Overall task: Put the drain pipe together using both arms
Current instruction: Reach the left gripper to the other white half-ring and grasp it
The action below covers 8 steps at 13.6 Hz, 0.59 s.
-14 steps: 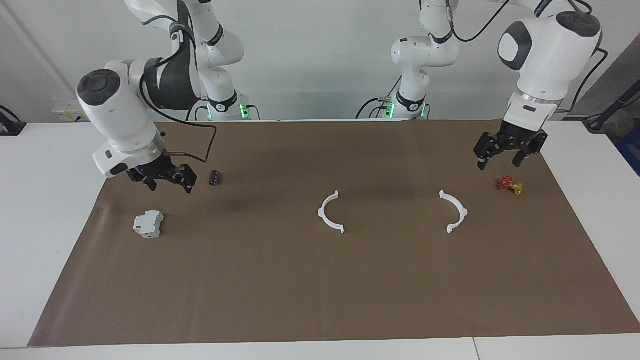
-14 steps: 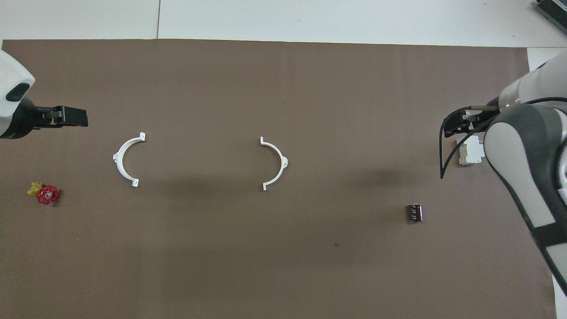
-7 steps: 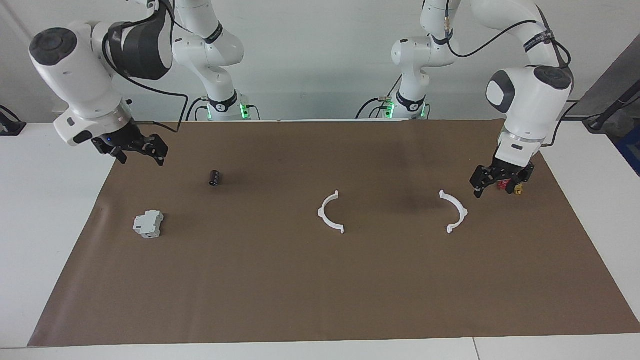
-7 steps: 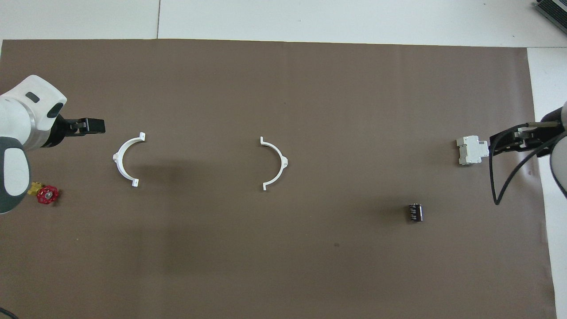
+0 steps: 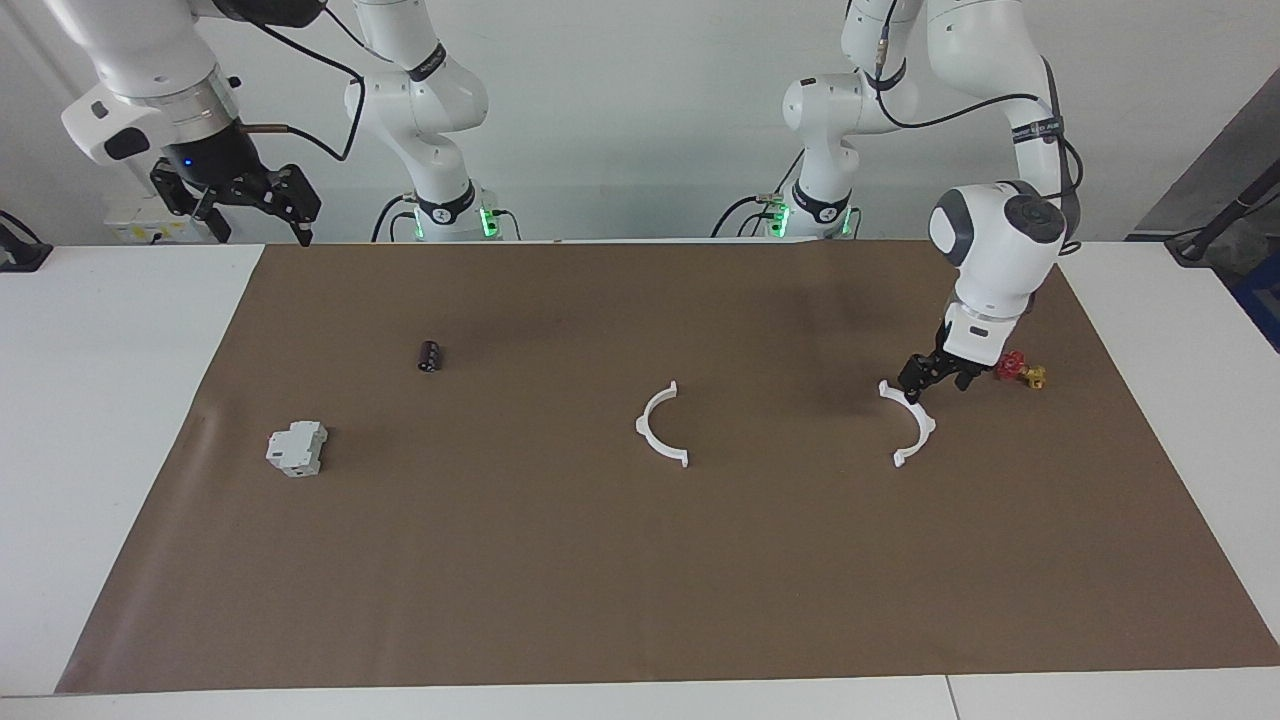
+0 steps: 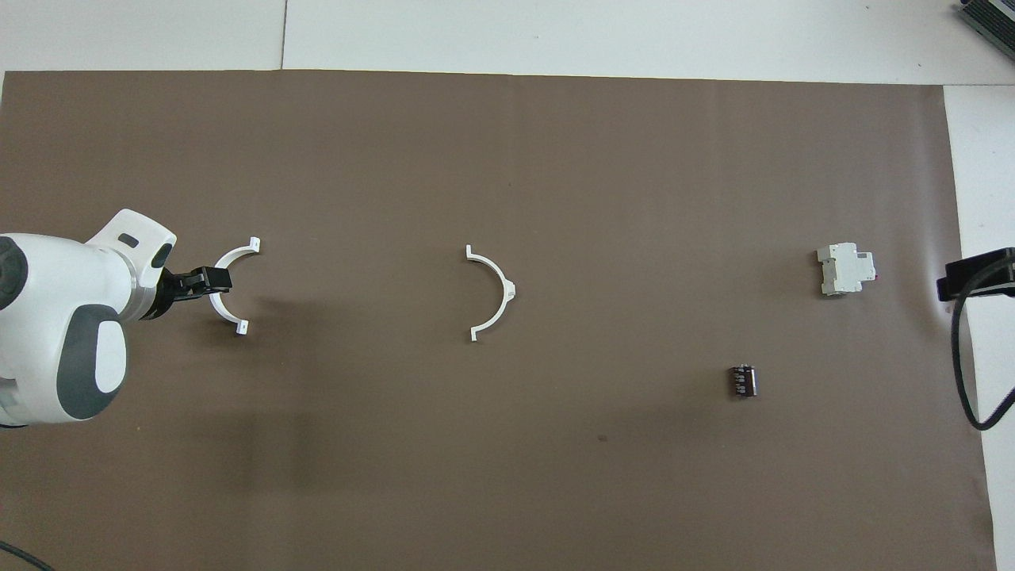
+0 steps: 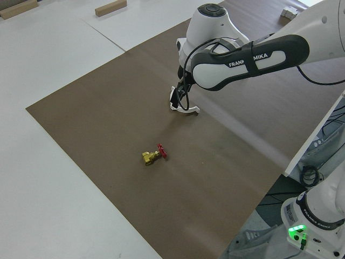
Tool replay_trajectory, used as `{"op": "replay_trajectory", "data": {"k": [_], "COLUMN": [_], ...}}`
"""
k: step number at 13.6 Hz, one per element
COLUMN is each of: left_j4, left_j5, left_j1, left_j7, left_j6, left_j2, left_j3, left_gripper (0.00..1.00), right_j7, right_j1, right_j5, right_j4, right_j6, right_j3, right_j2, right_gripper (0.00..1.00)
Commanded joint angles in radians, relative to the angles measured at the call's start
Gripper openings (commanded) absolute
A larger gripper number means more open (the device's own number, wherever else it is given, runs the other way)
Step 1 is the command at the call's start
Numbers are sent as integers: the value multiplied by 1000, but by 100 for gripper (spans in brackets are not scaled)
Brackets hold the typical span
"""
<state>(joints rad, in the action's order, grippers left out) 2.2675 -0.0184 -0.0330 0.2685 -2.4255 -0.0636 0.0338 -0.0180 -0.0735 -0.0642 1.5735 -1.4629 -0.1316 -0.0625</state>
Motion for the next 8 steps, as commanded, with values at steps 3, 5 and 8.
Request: {"op": "replay_trajectory", "data": {"k": [3, 5, 8], "left_j4": [60, 60, 61], "left_j5": [-9, -9, -9], "left_j1": [-21, -24, -18], "left_j7": [193, 239, 238], "left_j6": [-63, -69, -69], "left_j2": [-13, -13, -13], "left_j3": [-5, -5, -5], "left_gripper": [100, 100, 100], "right_j7": [-13, -4, 44], "right_j1": [-2, -2, -14], "right_j5": [20, 24, 90], "right_j4": [16, 22, 25], "right_j6": [0, -1, -17], "right_j3": [1, 3, 3], "right_j2": [-2, 3, 6], "right_gripper": [100, 100, 100]}}
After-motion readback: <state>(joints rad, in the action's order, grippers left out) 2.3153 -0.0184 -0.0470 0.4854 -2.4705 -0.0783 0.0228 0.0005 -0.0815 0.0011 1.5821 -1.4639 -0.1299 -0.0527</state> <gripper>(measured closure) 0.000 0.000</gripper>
